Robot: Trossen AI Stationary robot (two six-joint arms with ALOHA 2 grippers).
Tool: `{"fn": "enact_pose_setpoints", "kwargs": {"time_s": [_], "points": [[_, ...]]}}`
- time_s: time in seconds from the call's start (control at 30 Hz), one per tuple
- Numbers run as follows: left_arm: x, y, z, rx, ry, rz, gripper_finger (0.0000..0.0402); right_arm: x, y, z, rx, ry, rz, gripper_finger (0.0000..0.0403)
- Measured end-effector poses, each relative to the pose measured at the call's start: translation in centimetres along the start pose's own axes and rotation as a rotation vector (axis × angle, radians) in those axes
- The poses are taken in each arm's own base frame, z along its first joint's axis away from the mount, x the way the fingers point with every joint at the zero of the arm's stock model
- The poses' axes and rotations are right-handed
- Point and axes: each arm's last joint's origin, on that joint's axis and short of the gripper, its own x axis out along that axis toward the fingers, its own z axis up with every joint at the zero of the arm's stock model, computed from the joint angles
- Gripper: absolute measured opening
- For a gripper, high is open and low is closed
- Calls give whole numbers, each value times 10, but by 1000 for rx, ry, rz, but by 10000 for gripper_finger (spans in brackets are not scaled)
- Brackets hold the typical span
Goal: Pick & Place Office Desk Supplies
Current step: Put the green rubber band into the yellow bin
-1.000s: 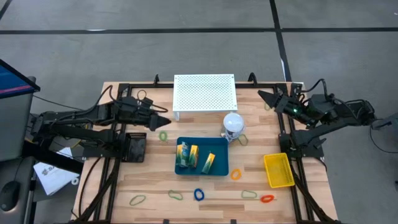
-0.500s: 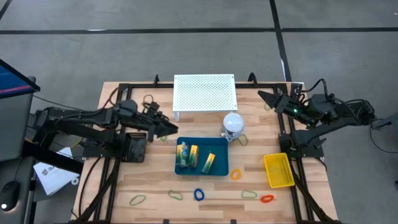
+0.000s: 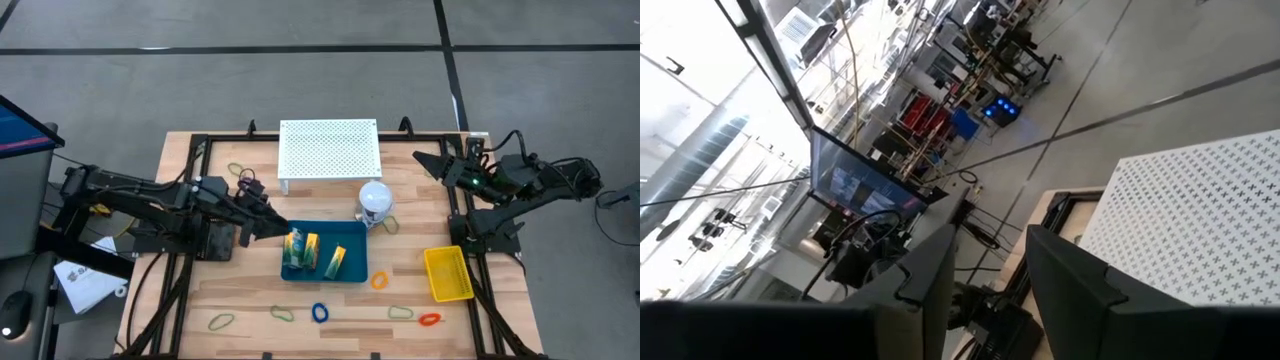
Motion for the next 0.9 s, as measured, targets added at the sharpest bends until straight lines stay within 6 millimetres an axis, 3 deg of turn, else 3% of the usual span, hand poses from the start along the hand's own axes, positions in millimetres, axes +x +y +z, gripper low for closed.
{"fn": "enact_pose_setpoints", "kwargs": {"time_s": [0.43, 0.9], "points": [[-2, 1, 3, 45, -53, 38, 155, 1, 0, -3, -17, 31, 9, 123], [-2, 7, -3, 32, 13, 99, 155, 0, -7, -12, 82, 211, 9, 123]]}}
